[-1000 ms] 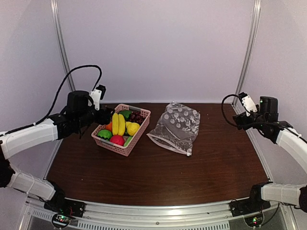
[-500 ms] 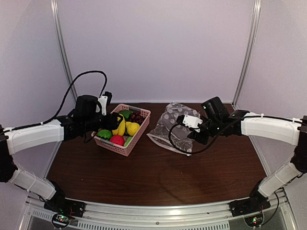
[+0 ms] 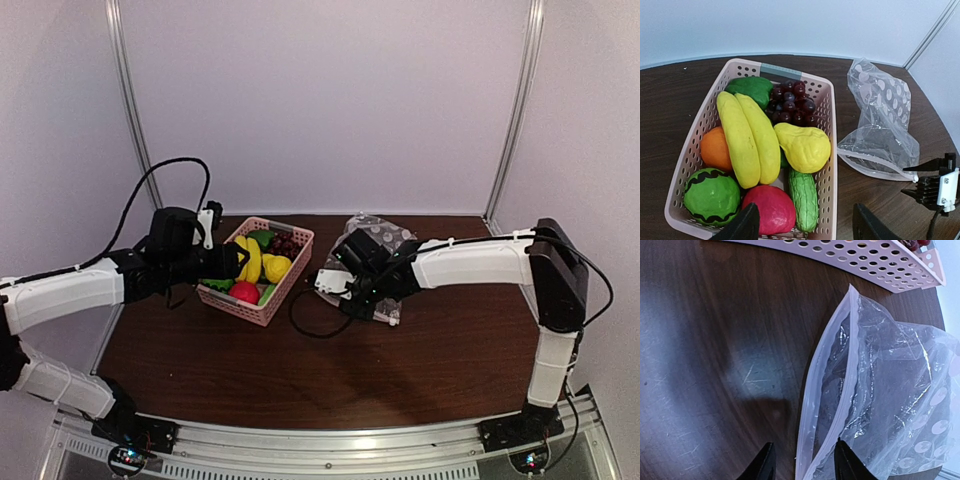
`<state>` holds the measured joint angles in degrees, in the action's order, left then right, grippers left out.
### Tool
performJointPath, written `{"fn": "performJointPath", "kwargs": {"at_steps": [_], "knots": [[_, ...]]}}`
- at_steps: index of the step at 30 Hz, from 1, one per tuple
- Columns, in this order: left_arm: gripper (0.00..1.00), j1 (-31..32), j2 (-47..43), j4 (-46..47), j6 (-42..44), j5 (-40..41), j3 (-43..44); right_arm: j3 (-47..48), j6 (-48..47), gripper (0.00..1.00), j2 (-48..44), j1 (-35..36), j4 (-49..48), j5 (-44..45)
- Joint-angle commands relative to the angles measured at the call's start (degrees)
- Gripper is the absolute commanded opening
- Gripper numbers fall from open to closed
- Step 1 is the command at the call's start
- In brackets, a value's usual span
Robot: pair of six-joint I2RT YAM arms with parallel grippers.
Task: Place the food in the zip-top bag and seal the zipper
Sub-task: Pick up the zipper food storage bag from the center of the board, then open the zipper food storage bag at the center of the board.
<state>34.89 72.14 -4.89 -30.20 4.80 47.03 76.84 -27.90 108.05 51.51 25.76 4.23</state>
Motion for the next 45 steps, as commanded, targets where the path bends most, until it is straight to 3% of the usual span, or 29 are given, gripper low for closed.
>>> {"fn": "performJointPath", "kwargs": {"at_steps": [1, 14, 20, 22, 25, 30, 34, 40, 45], "knots": [[0.65, 0.26, -2.25, -0.57, -2.11, 2.11, -0.71, 3.53, 4.3, 0.41, 2.81, 0.42, 1.75, 8.23], [0.65, 0.26, -2.93, -0.5, -2.93, 2.55, -2.12, 7.88, 8.3, 0.38, 10.59, 0.57, 0.3, 16.24], [0.64, 0.26, -2.64, 0.82, -3.83, 2.08, -3.34, 8.23, 9.89, 0.15, 10.98, 0.48, -0.76, 22.18], [0.64, 0.26, -2.38, 0.95, -4.07, 1.93, -3.45, 8.07, 9.79, 0.03, 9.45, 0.37, -0.88, 23.79], [0.64, 0.26, -1.9, 1.86, -4.84, 1.53, -3.65, 8.16, 9.43, 0.0, 6.14, -0.35, 0.42, 24.29], [0.65, 0.57, 0.22, 6.03, -8.89, -2.52, -3.87, 7.47, 11.09, 0.0, -3.37, -3.72, 3.82, 17.91], [0.68, 5.31, 1.83, 11.86, -12.16, -0.2, -3.63, 7.43, 14.52, 0.0, -10.12, -8.91, 5.53, 10.75], [0.73, 14.26, 8.56, 23.38, -14.62, 2.81, 1.58, 5.94, 17.67, 0.0, -14.31, -12.92, 4.69, 4.78], [0.72, 17.11, 18.97, 30.15, -22.1, 0.54, 8.93, 6.09, 22.21, 0.0, -15.17, -13.52, 3.42, -2.99]]}}
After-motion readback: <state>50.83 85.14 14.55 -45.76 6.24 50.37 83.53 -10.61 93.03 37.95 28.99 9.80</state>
